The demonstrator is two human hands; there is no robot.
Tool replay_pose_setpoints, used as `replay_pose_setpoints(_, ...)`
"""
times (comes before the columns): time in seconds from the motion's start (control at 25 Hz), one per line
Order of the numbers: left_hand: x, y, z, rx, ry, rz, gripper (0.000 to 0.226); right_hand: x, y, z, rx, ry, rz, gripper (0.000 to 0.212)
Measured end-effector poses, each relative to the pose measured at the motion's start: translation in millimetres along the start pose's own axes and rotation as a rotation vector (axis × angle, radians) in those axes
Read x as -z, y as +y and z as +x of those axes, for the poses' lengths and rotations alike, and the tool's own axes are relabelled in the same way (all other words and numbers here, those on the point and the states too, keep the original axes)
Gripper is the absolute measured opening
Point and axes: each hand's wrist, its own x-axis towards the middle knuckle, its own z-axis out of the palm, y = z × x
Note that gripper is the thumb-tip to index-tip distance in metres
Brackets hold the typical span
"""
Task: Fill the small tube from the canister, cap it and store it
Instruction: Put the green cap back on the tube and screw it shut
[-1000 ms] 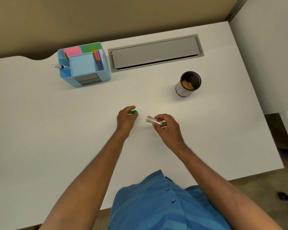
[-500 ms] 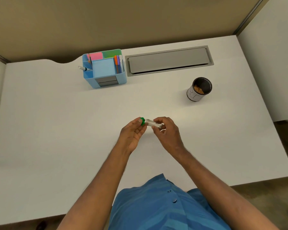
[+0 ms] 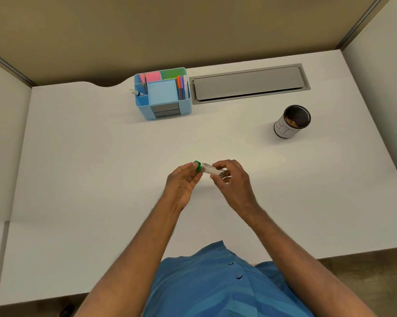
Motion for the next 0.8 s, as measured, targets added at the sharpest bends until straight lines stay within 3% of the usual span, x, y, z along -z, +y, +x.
replay_pose_setpoints(0.2,6.3,6.2,-3.8,0.012,0.009,-0.075,0.008,-8.4,-7.5,0.5,0.009,-0.013,-0.035,0.028)
replay_pose_setpoints(0.44,14.4,14.9,-7.1,0.033,-0.078,0.010,0.014,-20.2,-15.3,0.4,0.005,-0.009,-0.032,0.026)
replay_pose_setpoints(0.8,38.7,36.5,-5.7,-0.002,-0.188,0.354,0.021,-21.1,-16.9,6.4,-0.035,-0.097,-0.015,0.024)
